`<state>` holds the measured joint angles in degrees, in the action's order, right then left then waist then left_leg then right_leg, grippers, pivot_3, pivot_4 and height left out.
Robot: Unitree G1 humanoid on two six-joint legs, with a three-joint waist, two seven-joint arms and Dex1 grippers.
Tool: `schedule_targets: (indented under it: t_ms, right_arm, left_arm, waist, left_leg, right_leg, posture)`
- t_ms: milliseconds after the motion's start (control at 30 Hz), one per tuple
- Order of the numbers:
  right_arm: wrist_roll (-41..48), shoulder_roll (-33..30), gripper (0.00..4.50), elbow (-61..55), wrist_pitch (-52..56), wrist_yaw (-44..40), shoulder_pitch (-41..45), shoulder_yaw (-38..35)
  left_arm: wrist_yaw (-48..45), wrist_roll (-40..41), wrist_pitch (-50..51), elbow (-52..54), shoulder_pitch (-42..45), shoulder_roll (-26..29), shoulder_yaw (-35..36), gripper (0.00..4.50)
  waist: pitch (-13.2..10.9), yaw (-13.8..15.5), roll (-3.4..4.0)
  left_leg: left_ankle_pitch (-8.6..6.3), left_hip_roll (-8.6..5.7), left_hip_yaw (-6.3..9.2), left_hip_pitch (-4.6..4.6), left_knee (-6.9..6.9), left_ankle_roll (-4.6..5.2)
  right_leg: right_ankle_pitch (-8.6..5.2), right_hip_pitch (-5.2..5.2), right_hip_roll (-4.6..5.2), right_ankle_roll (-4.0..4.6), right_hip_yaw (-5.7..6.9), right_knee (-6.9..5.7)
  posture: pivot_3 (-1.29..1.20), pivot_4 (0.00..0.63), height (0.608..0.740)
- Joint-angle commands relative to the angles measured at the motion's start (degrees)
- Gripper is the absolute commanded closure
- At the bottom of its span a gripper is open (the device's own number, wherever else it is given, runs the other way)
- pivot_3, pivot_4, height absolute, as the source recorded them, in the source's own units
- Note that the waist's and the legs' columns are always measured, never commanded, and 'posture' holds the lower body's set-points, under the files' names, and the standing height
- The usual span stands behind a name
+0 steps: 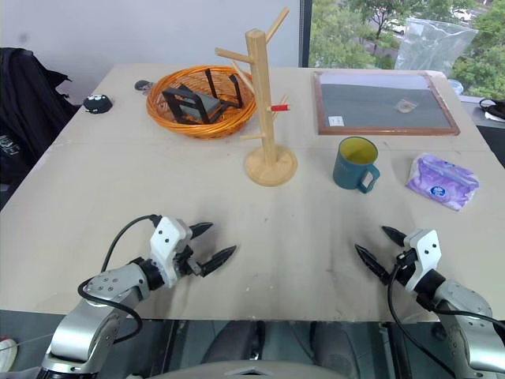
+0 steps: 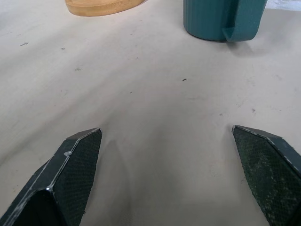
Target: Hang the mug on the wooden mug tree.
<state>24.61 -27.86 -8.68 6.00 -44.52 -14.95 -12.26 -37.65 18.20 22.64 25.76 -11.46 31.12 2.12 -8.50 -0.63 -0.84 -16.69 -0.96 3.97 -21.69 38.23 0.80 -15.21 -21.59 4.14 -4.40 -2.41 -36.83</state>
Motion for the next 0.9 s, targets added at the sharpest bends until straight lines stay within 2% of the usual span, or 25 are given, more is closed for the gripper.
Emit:
schedule_targets:
  t_ms: [33, 733, 900]
  right_arm:
    - [0.4, -0.4, 0.0, -0.1, -1.7, -0.5, 0.4, -1.7]
    - [-0.8, -0.4, 0.0, 0.6, -1.5, 2.2, 4.1, -0.9]
    - [-4.0, 3.6, 0.0, -2.9, 0.9, 12.7, 6.6, -0.8]
  left_arm:
    - [-0.7, 1.1, -1.2, 0.1, 0.6, -0.1, 0.7, 0.02]
    - [-1.6, 1.4, -3.1, -1.7, 1.4, -0.8, 0.3, 0.02]
    - [-2.7, 1.7, -2.8, -1.0, 4.0, 0.2, 0.2, 0.02]
  waist:
    - [0.0, 0.0, 0.0]
    - [0.0, 0.0, 0.05]
    - [0.0, 0.0, 0.08]
  left_leg:
    - [0.0, 0.0, 0.0, 0.0, 0.0, 0.0]
    - [0.0, 0.0, 0.0, -0.01, 0.0, 0.0]
    - [0.01, 0.0, 0.01, -0.01, 0.0, -0.01]
  right_leg:
    - [0.0, 0.0, 0.0, 0.0, 0.0, 0.0]
    - [0.0, -0.01, -0.01, 0.0, 0.0, 0.0]
    - [0.0, -0.02, -0.01, 0.0, 0.01, -0.01]
  posture:
    - [0.0, 0.15, 0.74]
    - [0.0, 0.15, 0.74]
    - [0.0, 0.15, 0.74]
